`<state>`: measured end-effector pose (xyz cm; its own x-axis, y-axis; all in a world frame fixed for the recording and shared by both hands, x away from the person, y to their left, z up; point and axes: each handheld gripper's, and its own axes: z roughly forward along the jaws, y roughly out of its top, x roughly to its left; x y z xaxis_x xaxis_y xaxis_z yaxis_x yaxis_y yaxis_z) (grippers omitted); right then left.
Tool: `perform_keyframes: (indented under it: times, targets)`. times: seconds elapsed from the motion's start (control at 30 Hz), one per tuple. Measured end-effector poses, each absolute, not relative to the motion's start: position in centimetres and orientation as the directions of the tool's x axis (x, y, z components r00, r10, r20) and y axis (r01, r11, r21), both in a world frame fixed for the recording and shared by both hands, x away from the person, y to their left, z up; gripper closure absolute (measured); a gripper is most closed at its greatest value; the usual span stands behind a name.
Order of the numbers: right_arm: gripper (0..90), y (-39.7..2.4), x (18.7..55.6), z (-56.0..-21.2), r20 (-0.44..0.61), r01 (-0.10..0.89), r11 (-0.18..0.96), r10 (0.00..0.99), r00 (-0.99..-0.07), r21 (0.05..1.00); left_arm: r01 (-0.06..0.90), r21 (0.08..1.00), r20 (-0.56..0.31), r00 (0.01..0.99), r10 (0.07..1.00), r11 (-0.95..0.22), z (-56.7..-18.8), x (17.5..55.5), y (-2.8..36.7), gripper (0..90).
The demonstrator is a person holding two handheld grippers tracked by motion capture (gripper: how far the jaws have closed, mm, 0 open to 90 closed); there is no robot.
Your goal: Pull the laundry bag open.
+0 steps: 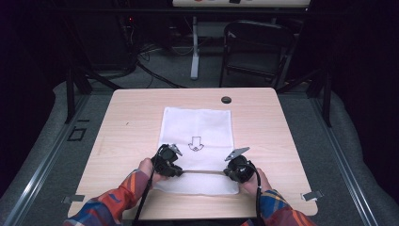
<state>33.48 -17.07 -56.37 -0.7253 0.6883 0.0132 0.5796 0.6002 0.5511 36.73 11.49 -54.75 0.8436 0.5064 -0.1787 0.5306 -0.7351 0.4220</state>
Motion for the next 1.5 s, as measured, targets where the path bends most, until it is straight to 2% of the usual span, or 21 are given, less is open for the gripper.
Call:
perform_keyframes:
  times: [1.5]
  targets:
    - [90.0,-17.0,33.5,-56.4,0.021,0.586,0.592,0.694,-0.720,0.553,0.608,0.447,-0.161,0.776,0.610,-0.656,-53.3,36.2,18.3,81.0]
